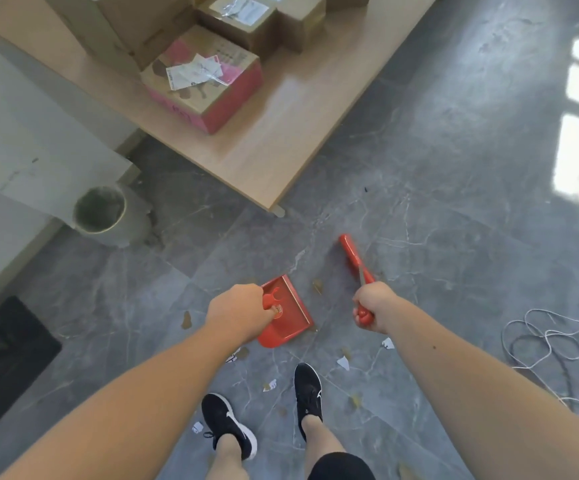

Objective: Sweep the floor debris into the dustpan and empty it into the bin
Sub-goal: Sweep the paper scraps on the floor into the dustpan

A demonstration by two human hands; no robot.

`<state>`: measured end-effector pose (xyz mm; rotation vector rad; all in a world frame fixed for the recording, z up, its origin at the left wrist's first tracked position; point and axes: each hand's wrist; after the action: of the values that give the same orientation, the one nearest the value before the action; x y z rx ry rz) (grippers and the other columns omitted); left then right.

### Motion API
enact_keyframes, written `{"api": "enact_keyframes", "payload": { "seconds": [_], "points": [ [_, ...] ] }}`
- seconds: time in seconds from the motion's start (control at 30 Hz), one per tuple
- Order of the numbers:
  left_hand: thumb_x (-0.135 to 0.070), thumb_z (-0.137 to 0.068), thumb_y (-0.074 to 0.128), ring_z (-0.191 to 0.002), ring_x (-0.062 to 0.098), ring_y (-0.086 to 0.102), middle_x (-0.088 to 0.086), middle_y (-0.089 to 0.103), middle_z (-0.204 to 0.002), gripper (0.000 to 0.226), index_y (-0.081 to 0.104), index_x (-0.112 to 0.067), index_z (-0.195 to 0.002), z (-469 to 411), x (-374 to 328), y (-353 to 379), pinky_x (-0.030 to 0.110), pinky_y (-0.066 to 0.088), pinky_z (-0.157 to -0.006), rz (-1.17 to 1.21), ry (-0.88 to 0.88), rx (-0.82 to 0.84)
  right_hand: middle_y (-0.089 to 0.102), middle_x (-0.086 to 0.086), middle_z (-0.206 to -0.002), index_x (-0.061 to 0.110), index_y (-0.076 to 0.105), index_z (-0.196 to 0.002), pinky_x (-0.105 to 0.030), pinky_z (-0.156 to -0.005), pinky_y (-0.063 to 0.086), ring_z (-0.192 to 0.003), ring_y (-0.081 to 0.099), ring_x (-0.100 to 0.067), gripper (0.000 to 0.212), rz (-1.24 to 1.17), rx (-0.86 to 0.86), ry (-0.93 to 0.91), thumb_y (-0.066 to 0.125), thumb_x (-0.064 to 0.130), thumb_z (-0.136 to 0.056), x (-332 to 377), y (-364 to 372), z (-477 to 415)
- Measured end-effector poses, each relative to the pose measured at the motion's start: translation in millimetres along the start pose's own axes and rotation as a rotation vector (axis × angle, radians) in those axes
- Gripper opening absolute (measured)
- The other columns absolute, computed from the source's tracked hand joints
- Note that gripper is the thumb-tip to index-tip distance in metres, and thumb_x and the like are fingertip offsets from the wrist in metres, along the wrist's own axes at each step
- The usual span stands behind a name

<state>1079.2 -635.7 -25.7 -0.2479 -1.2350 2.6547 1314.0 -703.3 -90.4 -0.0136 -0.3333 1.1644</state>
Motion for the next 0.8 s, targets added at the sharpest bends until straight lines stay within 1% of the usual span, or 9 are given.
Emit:
{"api": "enact_keyframes", "payload": {
  "seconds": [0.1, 0.17, 0.3, 0.4, 0.53, 0.7, 0.8],
  "points": [
    [-0.052, -0.090, 0.054, -0.086, 0.022, 0.060, -0.005, 0.058, -0.088, 0.028, 0.058, -0.024, -0.087, 5, 12, 2, 0.033, 0.049, -0.072, 0.022, -0.024, -0.006, 0.040, -0.008, -0.063, 0.011, 0.042, -0.085, -0.012, -0.037, 0.028, -0.045, 0.037, -0.016, 0.022, 0.072, -0.005, 0.009, 0.031, -0.007, -0.090, 0, 14, -5],
    [-0.053, -0.088, 0.054, -0.085, 0.022, 0.060, -0.006, 0.057, -0.085, 0.028, 0.055, -0.025, -0.082, 8, 22, 2, 0.033, 0.051, -0.072, 0.033, -0.039, -0.015, 0.039, -0.007, -0.061, 0.011, 0.042, -0.084, -0.012, -0.037, 0.027, -0.045, 0.035, -0.015, 0.021, 0.121, 0.011, 0.024, 0.030, -0.007, -0.089, 0, 26, -6],
    [-0.052, -0.089, 0.055, -0.094, 0.023, 0.064, -0.005, 0.057, -0.088, 0.027, 0.055, -0.025, -0.085, 20, 41, 3, 0.032, 0.046, -0.071, 0.062, -0.054, -0.031, 0.036, -0.005, -0.061, 0.014, 0.040, -0.087, -0.011, -0.039, 0.026, -0.046, 0.035, -0.014, 0.022, 0.196, 0.071, 0.017, 0.030, -0.006, -0.090, -7, 54, 7],
    [-0.050, -0.090, 0.054, -0.099, 0.024, 0.065, -0.002, 0.066, -0.098, 0.025, 0.057, -0.025, -0.086, 32, 56, 6, 0.033, 0.046, -0.072, 0.054, -0.055, -0.045, 0.034, -0.004, -0.061, 0.015, 0.039, -0.087, -0.010, -0.037, 0.026, -0.047, 0.033, -0.014, 0.023, 0.212, 0.106, 0.004, 0.029, -0.006, -0.091, -17, 82, 22],
    [-0.045, -0.090, 0.053, -0.096, 0.025, 0.066, 0.000, 0.069, -0.100, 0.021, 0.057, -0.025, -0.084, 51, 84, 18, 0.034, 0.053, -0.078, 0.075, -0.072, -0.051, 0.035, -0.005, -0.061, 0.013, 0.037, -0.085, -0.011, -0.034, 0.027, -0.037, 0.034, -0.013, 0.023, 0.231, 0.119, 0.000, 0.029, -0.008, -0.090, -31, 119, 33],
    [-0.043, -0.089, 0.053, -0.092, 0.024, 0.066, 0.001, 0.069, -0.097, 0.021, 0.058, -0.024, -0.083, 82, 132, 37, 0.033, 0.051, -0.073, 0.095, -0.113, -0.102, 0.035, -0.006, -0.063, 0.011, 0.038, -0.085, -0.010, -0.035, 0.026, -0.029, 0.031, -0.010, 0.023, 0.284, 0.151, -0.004, 0.030, -0.010, -0.090, -58, 157, 51],
    [-0.045, -0.089, 0.054, -0.093, 0.025, 0.066, 0.000, 0.068, -0.097, 0.023, 0.061, -0.024, -0.085, 106, 165, 49, 0.033, 0.053, -0.076, 0.120, -0.156, -0.125, 0.034, -0.006, -0.064, 0.012, 0.037, -0.088, -0.011, -0.034, 0.026, -0.026, 0.031, -0.009, 0.023, 0.298, 0.186, -0.016, 0.030, -0.010, -0.091, -78, 183, 62]
  ]
}}
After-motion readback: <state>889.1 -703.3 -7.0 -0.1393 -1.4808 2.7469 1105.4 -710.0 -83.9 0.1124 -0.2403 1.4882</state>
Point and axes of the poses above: each hand's wrist, its own z-axis away from the middle knuckle, its own y-axis out of the palm, x = y × z
